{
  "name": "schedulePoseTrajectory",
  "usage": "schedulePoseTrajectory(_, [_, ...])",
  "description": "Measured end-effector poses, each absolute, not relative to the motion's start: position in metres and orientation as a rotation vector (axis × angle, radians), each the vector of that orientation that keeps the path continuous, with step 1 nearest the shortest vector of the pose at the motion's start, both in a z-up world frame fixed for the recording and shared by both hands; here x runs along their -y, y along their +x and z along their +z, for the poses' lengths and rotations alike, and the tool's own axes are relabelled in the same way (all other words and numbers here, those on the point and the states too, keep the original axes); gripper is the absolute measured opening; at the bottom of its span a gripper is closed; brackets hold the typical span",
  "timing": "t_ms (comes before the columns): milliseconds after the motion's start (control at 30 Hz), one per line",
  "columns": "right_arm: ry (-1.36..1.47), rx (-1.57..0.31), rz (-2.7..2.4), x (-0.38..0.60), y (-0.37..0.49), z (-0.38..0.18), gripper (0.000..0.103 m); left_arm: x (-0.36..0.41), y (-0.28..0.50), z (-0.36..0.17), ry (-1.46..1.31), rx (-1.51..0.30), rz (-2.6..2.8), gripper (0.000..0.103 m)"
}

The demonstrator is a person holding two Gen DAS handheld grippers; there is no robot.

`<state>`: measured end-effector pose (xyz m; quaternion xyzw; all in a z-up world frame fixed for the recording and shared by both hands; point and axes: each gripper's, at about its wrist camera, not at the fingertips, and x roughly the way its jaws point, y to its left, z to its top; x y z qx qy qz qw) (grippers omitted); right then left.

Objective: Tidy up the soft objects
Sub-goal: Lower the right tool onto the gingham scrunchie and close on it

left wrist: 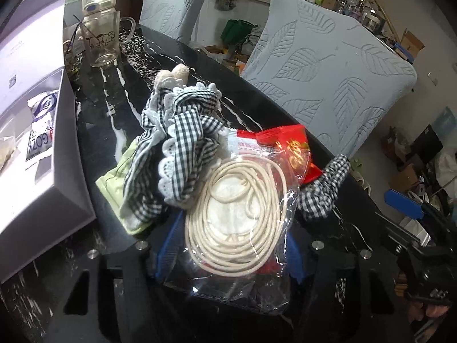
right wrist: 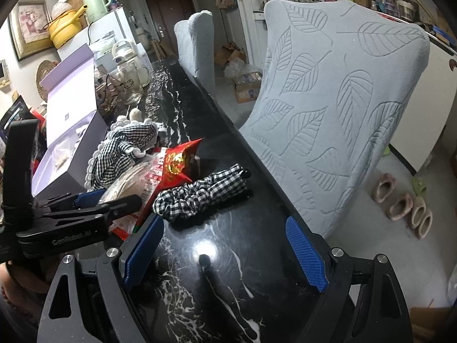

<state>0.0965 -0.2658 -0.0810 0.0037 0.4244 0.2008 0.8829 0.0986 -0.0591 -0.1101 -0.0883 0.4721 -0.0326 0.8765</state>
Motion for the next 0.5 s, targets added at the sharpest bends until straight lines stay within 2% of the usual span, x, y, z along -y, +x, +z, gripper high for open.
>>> schedulePoseTrajectory(500, [0.026, -0.899, 0.474, 0.242, 0.112, -0.086, 0.088, 0.036, 0.041, -0.069, -0.204, -0.886, 0.030, 0.063])
